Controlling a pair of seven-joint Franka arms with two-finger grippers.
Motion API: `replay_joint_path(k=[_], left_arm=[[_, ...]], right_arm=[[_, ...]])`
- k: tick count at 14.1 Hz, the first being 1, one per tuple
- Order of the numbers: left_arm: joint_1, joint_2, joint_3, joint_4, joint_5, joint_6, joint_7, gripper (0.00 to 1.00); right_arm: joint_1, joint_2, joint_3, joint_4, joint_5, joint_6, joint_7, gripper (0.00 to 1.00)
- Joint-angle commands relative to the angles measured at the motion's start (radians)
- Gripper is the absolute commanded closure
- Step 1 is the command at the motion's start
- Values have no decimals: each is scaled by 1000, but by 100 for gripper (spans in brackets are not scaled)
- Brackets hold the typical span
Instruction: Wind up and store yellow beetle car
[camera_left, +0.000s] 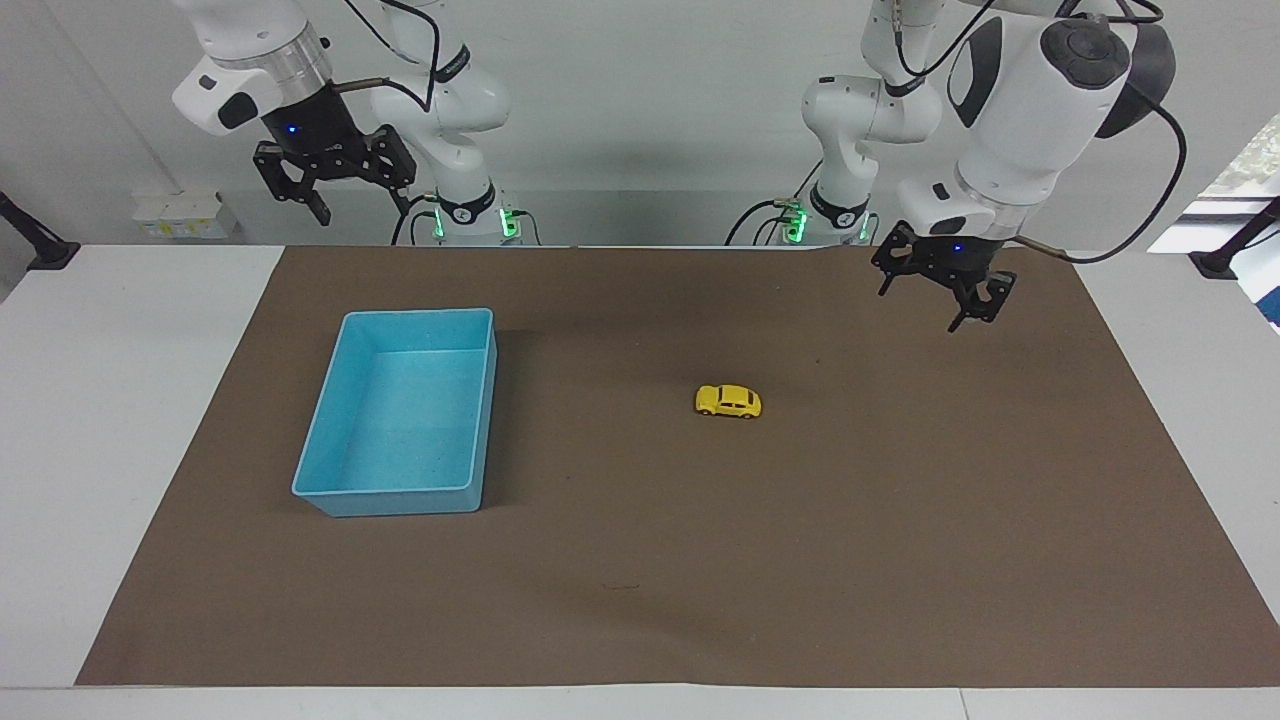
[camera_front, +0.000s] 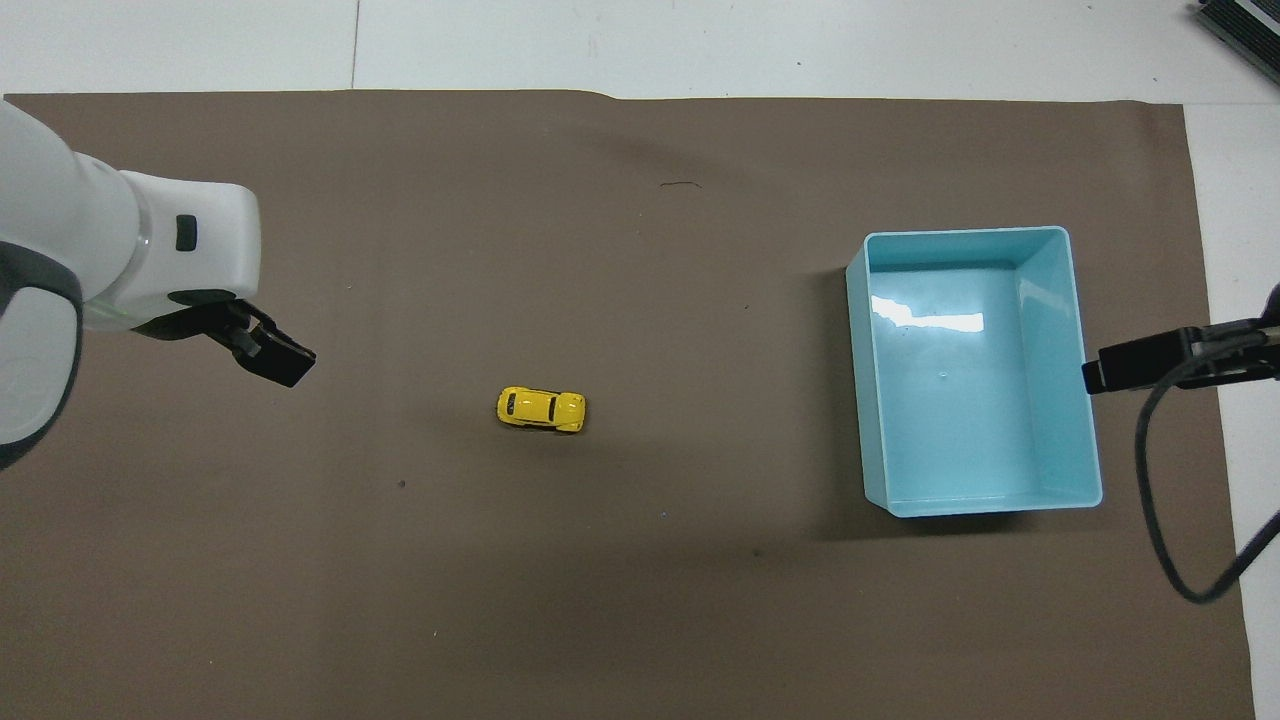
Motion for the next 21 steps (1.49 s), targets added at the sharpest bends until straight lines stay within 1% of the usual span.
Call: replay_joint_path(k=[1, 3, 7, 9, 10, 13, 14, 16, 18, 20, 21], left_arm=[[-41, -6, 14, -57, -7, 80, 118, 0], [-71, 32, 16, -60, -29, 138, 218, 0], [-86, 29, 16, -111, -30, 179, 382, 0], [-86, 49, 16, -147, -35, 236, 482, 0], [-88, 76, 16, -154, -65, 270, 499, 0], [-156, 133, 16, -183, -72, 369, 502, 0], [-199, 136, 19, -216, -70, 412, 507, 0], [-232, 142, 19, -290, -70, 529, 505, 0], [-273, 150, 20, -318, -70, 557, 502, 0], [-287, 156, 19, -341, -69, 575, 499, 0], [-301, 156, 19, -362, -69, 604, 499, 0]], right_arm=[[-8, -8, 5, -2, 0, -7, 14, 0], [-8, -8, 3, -2, 0, -7, 14, 0], [-8, -8, 3, -2, 0, -9, 14, 0], [-8, -8, 3, -2, 0, -7, 14, 0], [-8, -8, 3, -2, 0, -7, 14, 0], [-8, -8, 3, -2, 0, -7, 14, 0], [-8, -8, 3, -2, 0, -7, 14, 0], [-8, -8, 3, -2, 0, -7, 14, 0], [-8, -8, 3, -2, 0, -7, 14, 0], [-8, -8, 3, -2, 0, -7, 14, 0], [-8, -8, 3, -2, 0, -7, 14, 0]])
